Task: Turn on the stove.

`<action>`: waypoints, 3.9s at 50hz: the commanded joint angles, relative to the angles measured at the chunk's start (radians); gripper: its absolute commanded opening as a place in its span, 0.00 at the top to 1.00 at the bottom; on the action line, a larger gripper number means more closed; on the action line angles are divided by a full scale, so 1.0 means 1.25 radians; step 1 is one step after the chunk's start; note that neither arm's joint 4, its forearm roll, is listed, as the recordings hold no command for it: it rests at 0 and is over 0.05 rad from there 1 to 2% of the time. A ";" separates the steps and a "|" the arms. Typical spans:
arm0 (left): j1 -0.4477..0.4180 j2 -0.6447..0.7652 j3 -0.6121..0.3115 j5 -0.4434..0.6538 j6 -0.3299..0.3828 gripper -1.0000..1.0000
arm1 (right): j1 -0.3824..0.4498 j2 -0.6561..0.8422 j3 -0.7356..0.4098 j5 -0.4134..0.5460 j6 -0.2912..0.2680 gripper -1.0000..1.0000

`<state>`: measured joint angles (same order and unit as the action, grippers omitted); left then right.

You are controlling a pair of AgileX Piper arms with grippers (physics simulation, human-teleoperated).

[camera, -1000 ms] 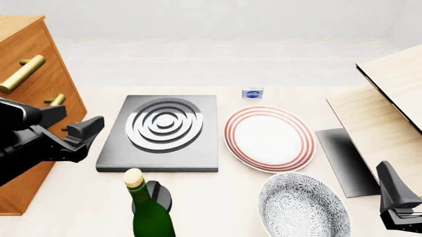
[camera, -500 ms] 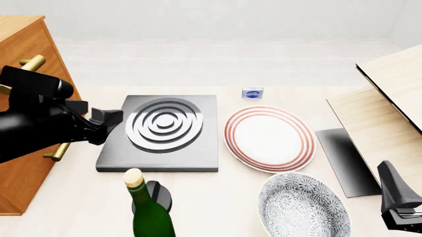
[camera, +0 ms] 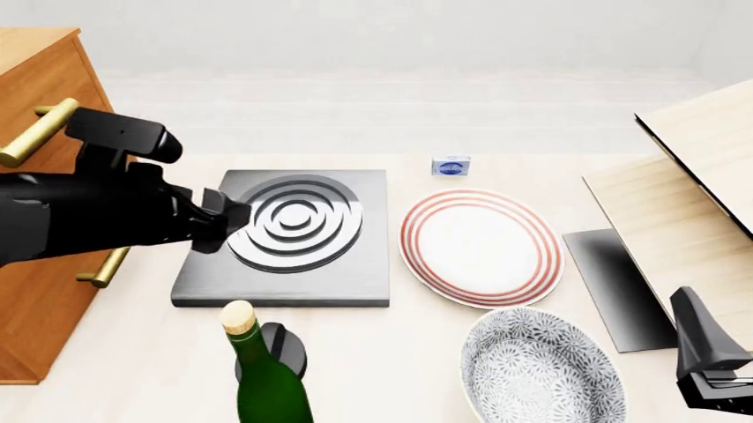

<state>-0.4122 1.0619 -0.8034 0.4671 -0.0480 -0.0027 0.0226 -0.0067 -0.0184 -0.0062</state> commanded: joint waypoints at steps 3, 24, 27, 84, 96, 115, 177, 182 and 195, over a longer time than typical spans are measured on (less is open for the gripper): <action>-0.019 0.061 -0.005 0.016 0.038 0.00 | 0.000 0.001 0.001 -0.003 0.000 0.00; -0.057 0.139 0.006 -0.006 -0.002 0.00 | 0.000 0.001 0.001 -0.003 0.000 0.00; -0.061 0.149 0.010 -0.014 -0.006 0.00 | 0.000 0.001 0.001 -0.003 0.000 0.00; -0.084 0.291 0.112 -0.179 -0.089 0.00 | 0.000 0.002 0.001 -0.003 0.000 0.00; -0.086 0.320 0.136 -0.224 -0.099 0.00 | 0.000 0.001 0.001 -0.003 0.000 0.00; -0.084 0.353 0.161 -0.266 -0.116 0.00 | 0.000 0.002 0.001 -0.003 0.000 0.00; -0.055 0.399 0.264 -0.378 -0.163 0.00 | 0.000 0.001 0.001 -0.003 0.000 0.00; -0.042 0.397 0.259 -0.372 -0.154 0.00 | 0.000 0.001 0.001 -0.002 0.000 0.00; -0.004 0.391 0.261 -0.368 -0.130 0.00 | 0.000 0.001 0.001 -0.002 0.000 0.00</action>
<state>-0.5129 1.5564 -0.4695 -0.0138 -0.2512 -0.0028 0.0243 -0.0052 -0.0216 -0.0061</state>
